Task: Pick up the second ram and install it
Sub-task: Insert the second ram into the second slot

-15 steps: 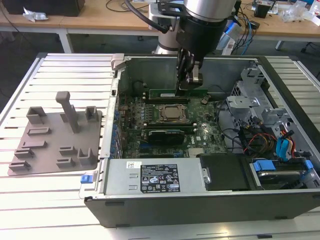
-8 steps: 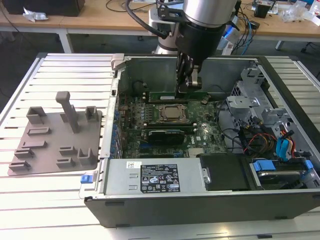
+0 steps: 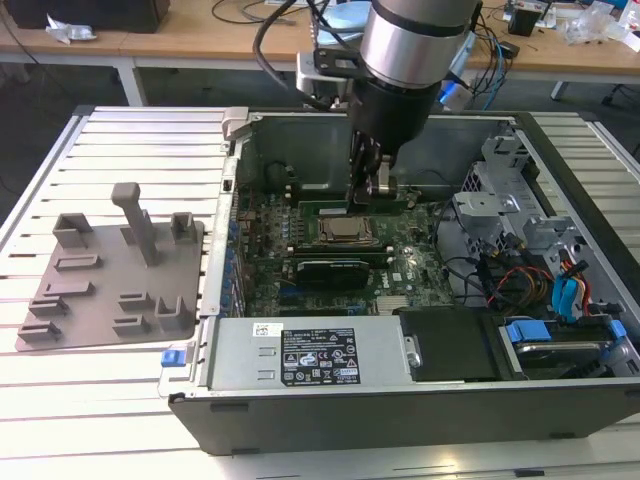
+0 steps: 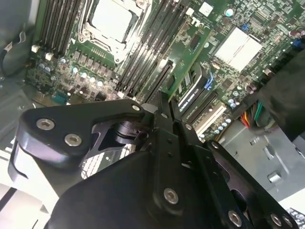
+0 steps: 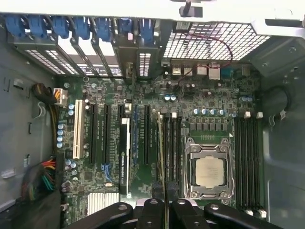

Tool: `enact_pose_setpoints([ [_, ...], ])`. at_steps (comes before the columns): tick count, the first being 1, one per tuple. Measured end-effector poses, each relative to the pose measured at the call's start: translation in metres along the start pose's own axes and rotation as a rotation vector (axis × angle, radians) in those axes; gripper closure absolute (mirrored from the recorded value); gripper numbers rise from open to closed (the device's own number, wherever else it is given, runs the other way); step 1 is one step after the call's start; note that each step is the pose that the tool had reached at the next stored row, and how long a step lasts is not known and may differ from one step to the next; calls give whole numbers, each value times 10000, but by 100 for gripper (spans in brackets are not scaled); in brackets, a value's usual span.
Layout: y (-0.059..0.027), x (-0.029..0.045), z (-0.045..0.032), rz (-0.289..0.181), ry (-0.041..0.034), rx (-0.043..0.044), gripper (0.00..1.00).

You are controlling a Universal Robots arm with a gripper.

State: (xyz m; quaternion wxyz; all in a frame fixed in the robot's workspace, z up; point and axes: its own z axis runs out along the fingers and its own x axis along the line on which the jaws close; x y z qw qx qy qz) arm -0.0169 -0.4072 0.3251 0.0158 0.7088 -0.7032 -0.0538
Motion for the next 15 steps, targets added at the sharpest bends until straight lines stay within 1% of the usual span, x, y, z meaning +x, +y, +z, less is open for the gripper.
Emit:
enact_pose_setpoints([
  [1, -5, -4, 34, 141, -38, 9, 86],
  [2, -9, -2, 70, 500, -74, 28, 86],
  [3, -16, -33, 135, 646, -92, 37, 86],
  [6, -29, -120, 255, 689, -98, 39, 86],
  [9, -38, -132, 335, 751, -104, 42, 86],
  [10, -42, -134, 406, 776, -107, 44, 86],
  [11, -44, -138, 454, 773, -107, 44, 86],
  [15, -57, -161, 610, 773, -106, 44, 86],
])
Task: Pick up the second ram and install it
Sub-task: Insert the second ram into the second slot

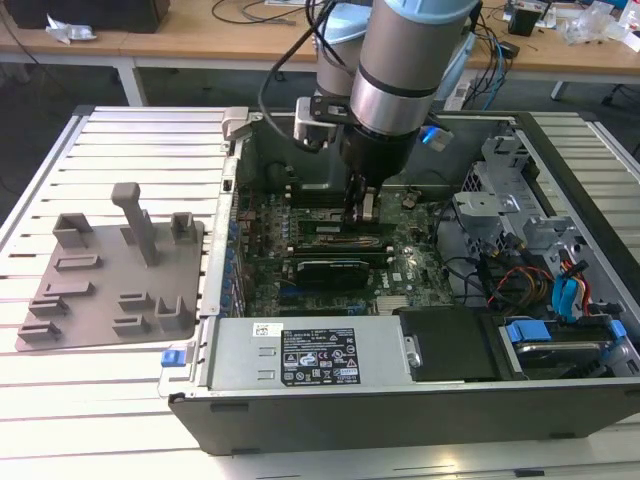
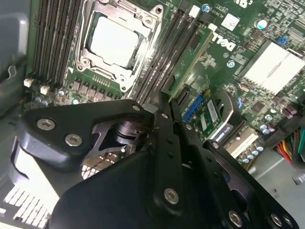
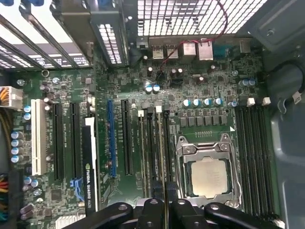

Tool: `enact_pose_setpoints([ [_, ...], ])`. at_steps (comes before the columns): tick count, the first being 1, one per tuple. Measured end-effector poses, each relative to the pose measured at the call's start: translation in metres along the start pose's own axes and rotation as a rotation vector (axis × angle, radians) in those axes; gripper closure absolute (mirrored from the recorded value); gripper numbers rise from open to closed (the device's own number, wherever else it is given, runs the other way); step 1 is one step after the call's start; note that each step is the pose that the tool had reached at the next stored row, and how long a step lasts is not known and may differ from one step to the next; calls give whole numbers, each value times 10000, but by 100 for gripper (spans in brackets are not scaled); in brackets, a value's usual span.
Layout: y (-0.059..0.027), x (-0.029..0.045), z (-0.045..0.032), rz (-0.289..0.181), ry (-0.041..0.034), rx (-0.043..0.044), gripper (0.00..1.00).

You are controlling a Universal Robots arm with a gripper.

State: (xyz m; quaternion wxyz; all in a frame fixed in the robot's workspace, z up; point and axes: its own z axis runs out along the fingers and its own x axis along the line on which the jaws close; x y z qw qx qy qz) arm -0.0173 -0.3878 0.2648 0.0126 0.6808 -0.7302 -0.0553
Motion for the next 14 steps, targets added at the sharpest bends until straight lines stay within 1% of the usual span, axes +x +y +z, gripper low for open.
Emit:
enact_pose_setpoints([
  [2, -3, -6, 41, 0, 1, -1, 86],
  [4, -10, -13, 121, 0, -1, 0, 86],
  [5, -14, -13, 176, 0, 1, 0, 86],
  [6, -14, -11, 210, 0, 0, 0, 86],
  [7, -19, -7, 268, -1, 1, -1, 86],
  [9, -20, -6, 291, 0, -1, 0, 86],
  [14, -10, -8, 312, 1, 1, -1, 86],
])
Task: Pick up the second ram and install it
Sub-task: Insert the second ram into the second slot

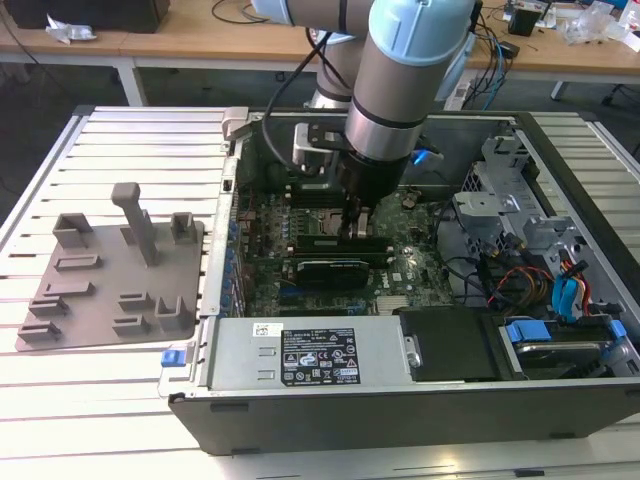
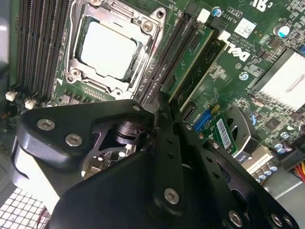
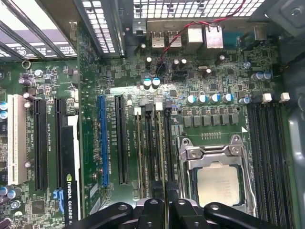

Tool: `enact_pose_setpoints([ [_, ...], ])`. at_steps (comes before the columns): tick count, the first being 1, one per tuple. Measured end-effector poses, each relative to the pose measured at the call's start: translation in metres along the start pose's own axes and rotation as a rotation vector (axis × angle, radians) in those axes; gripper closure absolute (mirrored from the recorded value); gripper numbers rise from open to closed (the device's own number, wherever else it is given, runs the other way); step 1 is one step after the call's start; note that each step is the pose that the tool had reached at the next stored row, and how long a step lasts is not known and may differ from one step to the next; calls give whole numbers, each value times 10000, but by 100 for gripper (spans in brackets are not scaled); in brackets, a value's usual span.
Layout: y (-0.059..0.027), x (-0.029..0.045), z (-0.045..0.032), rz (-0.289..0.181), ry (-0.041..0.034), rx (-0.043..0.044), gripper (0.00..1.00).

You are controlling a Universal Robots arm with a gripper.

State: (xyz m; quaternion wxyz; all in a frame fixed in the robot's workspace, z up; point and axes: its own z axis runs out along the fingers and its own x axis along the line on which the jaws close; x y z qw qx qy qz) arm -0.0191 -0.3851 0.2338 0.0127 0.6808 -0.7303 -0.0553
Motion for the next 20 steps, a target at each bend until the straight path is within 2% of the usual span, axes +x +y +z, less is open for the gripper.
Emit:
enact_pose_setpoints([
  [9, 11, -11, 59, -2, -1, 0, 86],
  [14, -6, -13, 62, -1, 0, 0, 86],
  [17, -10, -12, 94, 1, 25, 1, 86],
  [20, -9, -57, 115, 23, 21, 4, 86],
])
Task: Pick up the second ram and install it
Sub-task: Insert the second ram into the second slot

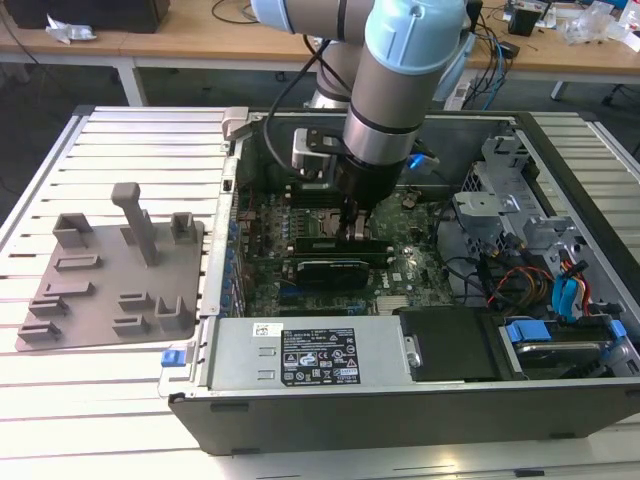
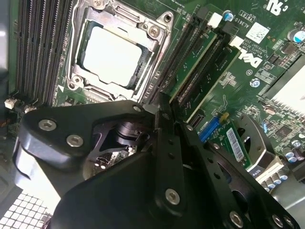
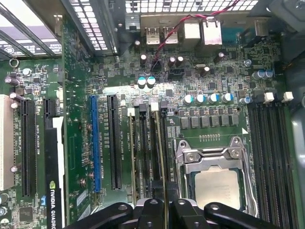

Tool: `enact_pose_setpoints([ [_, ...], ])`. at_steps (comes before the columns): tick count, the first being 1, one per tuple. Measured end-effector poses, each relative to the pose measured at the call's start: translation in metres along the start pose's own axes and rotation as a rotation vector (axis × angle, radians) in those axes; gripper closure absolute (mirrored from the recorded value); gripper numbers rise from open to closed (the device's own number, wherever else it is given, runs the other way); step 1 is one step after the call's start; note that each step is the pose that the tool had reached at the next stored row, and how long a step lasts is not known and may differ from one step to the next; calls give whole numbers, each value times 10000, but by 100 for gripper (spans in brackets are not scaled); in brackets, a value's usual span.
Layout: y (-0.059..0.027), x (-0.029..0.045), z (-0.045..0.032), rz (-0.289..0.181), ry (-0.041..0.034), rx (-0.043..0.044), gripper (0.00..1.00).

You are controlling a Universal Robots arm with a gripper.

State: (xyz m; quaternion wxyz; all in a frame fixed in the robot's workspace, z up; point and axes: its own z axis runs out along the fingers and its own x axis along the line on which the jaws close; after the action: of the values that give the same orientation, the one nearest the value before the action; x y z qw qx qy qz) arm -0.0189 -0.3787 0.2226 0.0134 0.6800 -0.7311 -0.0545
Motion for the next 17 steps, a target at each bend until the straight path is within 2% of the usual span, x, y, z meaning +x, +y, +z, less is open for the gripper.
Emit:
enact_pose_setpoints([
  [9, -3, 10, 35, 6, 0, 0, 86],
  [11, -8, 7, 44, -2, -26, 19, 86],
  [12, -7, 8, 42, -1, -17, 7, 85],
  [13, -4, 11, 35, 3, 0, 0, 79],
  [15, -3, 10, 33, 6, 6, 0, 79],
  [17, 4, 7, -30, 7, 13, 10, 79],
])
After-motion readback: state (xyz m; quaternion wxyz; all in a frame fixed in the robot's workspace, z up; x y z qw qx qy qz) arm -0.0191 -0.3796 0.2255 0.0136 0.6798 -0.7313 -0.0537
